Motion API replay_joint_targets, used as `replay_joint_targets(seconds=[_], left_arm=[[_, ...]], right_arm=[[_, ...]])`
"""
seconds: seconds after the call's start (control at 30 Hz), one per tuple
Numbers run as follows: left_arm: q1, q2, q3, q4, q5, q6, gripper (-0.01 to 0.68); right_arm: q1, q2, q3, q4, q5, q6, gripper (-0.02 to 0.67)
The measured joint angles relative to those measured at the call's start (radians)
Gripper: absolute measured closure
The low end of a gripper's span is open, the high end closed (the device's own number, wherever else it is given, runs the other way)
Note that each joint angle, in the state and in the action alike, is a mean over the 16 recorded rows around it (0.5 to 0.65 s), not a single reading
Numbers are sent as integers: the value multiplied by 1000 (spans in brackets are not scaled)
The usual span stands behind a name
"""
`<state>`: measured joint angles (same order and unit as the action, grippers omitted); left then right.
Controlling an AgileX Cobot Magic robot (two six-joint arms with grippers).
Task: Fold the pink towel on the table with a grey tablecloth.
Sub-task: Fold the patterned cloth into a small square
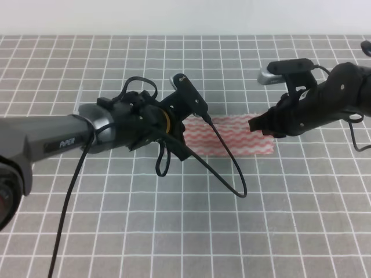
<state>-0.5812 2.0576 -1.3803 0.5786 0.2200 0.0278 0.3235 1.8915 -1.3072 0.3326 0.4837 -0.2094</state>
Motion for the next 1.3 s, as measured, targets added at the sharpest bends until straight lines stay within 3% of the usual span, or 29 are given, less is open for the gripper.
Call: replay_joint_targets(seconds=[1.3], left_arm=[[45,16,0,6,-75,-1,674]], right_arm=[[-1,60,-63,3,17,4,665]])
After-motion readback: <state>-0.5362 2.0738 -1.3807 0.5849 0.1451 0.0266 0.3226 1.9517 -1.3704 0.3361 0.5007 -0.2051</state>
